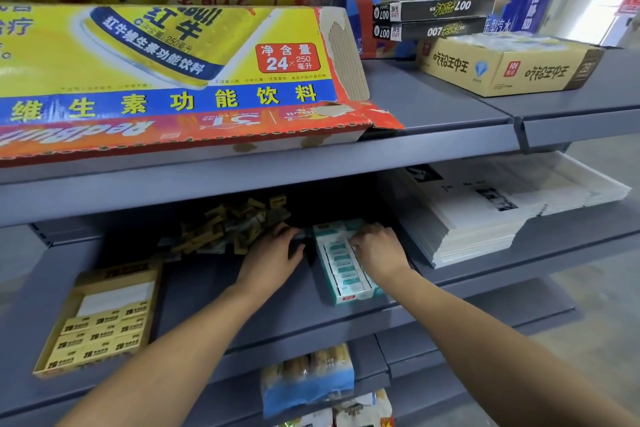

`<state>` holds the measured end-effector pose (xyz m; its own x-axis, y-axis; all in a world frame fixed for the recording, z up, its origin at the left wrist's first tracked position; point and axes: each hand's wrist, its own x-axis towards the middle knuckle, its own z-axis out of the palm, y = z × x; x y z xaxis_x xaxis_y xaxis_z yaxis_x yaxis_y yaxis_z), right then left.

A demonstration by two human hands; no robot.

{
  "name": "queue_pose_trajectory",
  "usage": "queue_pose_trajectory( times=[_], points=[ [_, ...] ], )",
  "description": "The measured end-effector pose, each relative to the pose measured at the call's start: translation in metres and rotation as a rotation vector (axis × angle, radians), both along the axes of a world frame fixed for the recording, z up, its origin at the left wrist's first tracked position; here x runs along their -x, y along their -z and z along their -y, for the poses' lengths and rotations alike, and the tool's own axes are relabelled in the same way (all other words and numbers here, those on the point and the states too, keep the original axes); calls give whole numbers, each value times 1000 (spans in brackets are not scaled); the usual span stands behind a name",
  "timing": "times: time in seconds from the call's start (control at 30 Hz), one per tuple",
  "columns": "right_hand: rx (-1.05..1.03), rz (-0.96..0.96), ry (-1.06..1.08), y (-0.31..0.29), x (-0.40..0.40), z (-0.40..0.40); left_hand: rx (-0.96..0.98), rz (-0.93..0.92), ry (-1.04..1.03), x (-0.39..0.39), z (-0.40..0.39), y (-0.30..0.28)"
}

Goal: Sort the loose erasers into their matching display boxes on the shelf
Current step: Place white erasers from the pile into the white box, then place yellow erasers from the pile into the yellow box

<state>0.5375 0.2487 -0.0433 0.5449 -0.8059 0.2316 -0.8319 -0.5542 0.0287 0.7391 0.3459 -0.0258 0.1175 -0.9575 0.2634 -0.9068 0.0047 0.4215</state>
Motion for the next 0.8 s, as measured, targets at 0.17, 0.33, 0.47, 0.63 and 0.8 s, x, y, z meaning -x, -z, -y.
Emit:
queue_pose_trajectory(
  times=[0.17, 0.33, 0.47, 0.63, 0.8],
  points=[
    [-8, -40, 94, -10, -15, -10, -3, 13, -16, -9, -9, -1],
    [26, 281, -85, -15, -63, -29, 29, 38, -108, -36, -34, -4],
    [-44, 360, -235, -14, -107, -47, 33, 36, -223, -68, -62, -3],
    [-125, 293, -262, -3, -143, -58, 16, 51, -302, -99, -81, -3],
    [-249, 270, -196, -2, -165, -63, 17, 48, -319, -110, -88, -1]
  ],
)
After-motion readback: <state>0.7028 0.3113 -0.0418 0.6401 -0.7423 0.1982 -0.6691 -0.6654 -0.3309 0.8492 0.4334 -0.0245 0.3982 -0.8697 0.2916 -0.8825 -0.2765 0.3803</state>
